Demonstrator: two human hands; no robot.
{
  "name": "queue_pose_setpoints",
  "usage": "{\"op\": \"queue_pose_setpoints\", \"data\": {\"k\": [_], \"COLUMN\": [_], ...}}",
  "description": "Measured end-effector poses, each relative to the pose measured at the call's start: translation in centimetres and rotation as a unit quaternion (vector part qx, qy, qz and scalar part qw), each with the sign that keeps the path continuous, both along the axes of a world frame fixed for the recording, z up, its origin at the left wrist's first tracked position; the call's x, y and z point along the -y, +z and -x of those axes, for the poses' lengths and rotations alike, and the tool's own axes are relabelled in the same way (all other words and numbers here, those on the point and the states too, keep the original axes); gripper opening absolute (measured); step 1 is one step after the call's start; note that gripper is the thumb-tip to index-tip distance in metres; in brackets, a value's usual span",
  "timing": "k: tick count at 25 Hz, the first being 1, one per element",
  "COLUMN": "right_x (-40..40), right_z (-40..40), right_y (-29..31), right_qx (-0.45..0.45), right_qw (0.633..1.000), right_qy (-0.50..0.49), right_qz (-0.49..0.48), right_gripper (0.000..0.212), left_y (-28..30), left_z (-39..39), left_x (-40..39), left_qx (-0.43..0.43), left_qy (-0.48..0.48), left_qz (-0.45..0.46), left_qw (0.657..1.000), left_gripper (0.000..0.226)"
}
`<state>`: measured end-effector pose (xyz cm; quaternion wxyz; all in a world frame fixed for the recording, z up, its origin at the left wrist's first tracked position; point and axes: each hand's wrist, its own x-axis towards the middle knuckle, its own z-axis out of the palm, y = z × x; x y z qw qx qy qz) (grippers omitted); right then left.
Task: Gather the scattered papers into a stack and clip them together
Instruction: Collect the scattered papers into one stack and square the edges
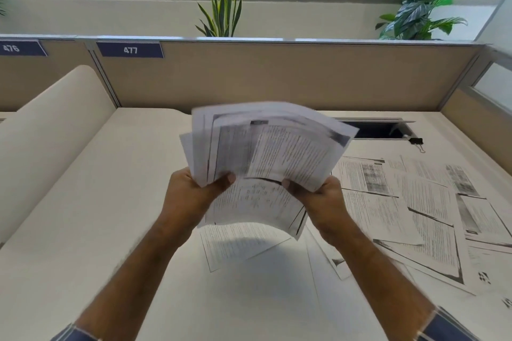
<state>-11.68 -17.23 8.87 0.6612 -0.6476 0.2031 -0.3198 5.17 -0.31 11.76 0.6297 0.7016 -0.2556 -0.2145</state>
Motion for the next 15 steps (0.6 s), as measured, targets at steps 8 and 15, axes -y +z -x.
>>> {"op": "queue_pose_setpoints", "data": {"k": [8,15], "right_x": [-0.9,1.5], "right_z": [1.2,3.4], "right_y": [-5.4,-4.9], "right_qx": [-0.114,-0.144], "right_qw": [0.993,0.986], "right_qy": [-0.040,-0.049], "right_qz": [-0.011,-0.061], "right_gripper": [0.029,0.024], "left_y": [-6.7,-5.4], "left_z": [1.9,2.7], "left_x": [0.2,3.5], "left_qx": [-0.042,-0.039], "left_qy": [-0.020,0.000], "left_qz": [-0.039,-0.019], "left_qw": [0.998,0.999], "left_gripper": [0.014,0.013]}}
